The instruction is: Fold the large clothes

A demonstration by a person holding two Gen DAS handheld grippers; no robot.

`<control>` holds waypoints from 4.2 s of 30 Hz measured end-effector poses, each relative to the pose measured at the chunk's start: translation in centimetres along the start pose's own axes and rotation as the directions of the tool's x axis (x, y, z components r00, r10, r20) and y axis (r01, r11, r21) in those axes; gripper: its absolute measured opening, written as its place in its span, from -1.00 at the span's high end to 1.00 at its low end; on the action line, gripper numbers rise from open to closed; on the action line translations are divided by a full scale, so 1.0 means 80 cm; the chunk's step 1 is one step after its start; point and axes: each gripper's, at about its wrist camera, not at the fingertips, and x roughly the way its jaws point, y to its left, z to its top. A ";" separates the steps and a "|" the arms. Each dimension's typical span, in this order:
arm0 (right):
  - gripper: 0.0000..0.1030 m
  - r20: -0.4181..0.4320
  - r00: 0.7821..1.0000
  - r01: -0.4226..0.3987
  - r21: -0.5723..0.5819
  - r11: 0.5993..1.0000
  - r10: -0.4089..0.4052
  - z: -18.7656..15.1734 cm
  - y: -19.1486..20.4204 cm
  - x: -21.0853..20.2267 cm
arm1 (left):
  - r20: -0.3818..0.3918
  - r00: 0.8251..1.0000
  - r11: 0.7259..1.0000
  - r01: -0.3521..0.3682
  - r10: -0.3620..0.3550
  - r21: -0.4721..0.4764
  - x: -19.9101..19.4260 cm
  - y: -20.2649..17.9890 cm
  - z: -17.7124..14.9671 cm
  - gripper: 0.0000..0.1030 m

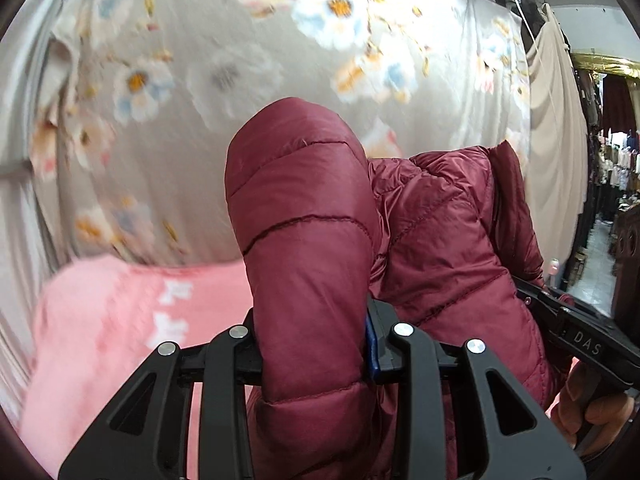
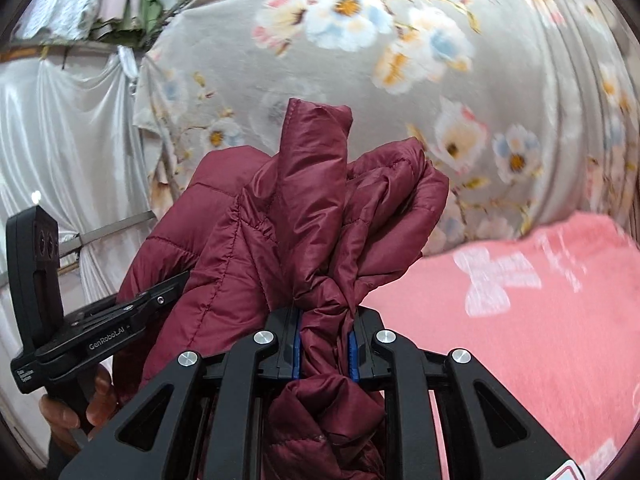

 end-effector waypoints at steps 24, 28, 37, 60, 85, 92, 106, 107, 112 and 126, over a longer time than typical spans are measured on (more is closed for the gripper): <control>0.67 -0.314 0.949 -0.032 0.022 0.999 0.037 -0.160 0.010 0.297 | -0.221 0.964 0.988 -0.155 0.146 -0.022 0.196 0.201 -0.160 0.39; 0.67 -0.361 0.932 -0.010 0.034 0.999 0.021 -0.191 -0.010 0.320 | -0.276 0.952 0.989 -0.146 0.135 -0.019 0.227 0.205 -0.189 0.38; 0.65 -0.416 0.909 0.026 0.077 0.997 0.009 -0.235 -0.044 0.344 | -0.307 0.937 0.984 -0.178 0.169 -0.004 0.250 0.206 -0.219 0.24; 0.73 -0.370 0.900 0.218 -0.075 0.973 -0.230 -0.129 -0.009 0.330 | -0.452 0.784 0.871 -0.490 0.425 -0.029 0.249 0.211 -0.131 -0.82; 0.80 -0.471 0.843 0.268 -0.049 0.962 -0.259 -0.220 -0.059 0.427 | -0.512 0.735 0.853 -0.522 0.445 -0.009 0.357 0.218 -0.213 -0.91; 0.80 -0.476 0.843 0.262 -0.040 0.964 -0.249 -0.220 -0.060 0.428 | -0.499 0.742 0.852 -0.523 0.448 -0.013 0.358 0.217 -0.217 -0.91; 0.79 -0.476 0.843 0.265 -0.039 0.963 -0.251 -0.219 -0.059 0.428 | -0.486 0.743 0.848 -0.529 0.460 -0.005 0.357 0.214 -0.219 -0.91; 0.79 -0.477 0.843 0.265 -0.039 0.963 -0.251 -0.219 -0.059 0.428 | -0.486 0.743 0.849 -0.529 0.460 -0.005 0.357 0.214 -0.219 -0.91; 0.79 -0.477 0.842 0.265 -0.039 0.963 -0.251 -0.219 -0.059 0.428 | -0.486 0.743 0.849 -0.529 0.460 -0.005 0.357 0.214 -0.219 -0.91; 0.55 -0.478 0.849 0.234 -0.045 0.971 -0.227 -0.200 -0.049 0.387 | -0.513 0.760 0.871 -0.489 0.398 -0.049 0.318 0.218 -0.212 -0.90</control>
